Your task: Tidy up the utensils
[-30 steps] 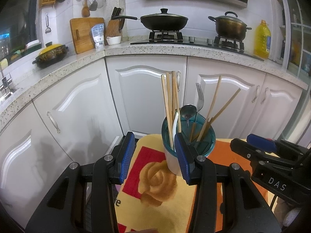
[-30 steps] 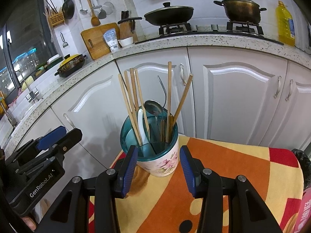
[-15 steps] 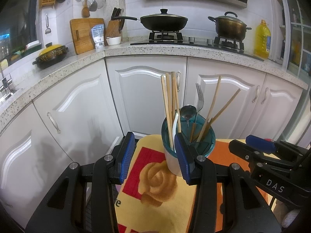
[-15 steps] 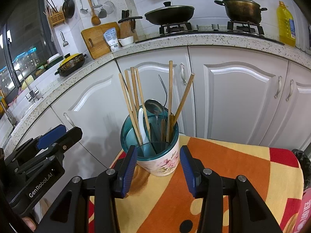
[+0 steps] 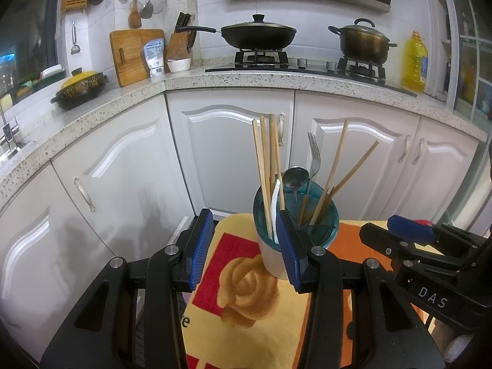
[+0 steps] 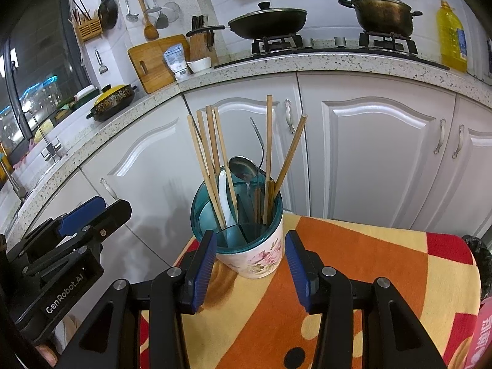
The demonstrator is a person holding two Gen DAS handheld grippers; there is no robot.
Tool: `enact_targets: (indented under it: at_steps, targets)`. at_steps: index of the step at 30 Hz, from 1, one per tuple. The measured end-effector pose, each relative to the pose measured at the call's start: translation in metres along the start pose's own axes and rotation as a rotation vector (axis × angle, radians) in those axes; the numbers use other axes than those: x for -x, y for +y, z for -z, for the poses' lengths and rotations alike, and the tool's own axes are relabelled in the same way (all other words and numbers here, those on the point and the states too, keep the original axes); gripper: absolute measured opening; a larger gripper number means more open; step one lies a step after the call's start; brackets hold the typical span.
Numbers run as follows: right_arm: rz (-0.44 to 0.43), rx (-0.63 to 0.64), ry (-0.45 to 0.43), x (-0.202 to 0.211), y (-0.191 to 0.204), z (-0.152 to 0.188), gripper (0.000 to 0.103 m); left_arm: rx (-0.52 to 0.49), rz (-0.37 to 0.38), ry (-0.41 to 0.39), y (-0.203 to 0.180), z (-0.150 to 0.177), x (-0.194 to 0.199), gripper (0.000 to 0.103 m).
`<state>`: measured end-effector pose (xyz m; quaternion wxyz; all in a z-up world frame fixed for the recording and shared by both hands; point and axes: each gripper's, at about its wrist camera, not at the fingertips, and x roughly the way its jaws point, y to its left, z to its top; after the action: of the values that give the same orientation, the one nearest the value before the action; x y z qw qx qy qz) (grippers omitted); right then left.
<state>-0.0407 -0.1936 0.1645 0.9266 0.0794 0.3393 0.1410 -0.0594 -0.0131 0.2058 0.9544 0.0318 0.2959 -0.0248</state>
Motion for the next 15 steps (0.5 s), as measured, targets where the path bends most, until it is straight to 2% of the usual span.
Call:
enact_targets:
  at_steps: [15]
  targets:
    - [0.004, -0.011, 0.002, 0.0023, -0.0046, 0.0035, 0.046, -0.009, -0.001, -0.009, -0.0062, 0.0025, 0.0044, 0.042]
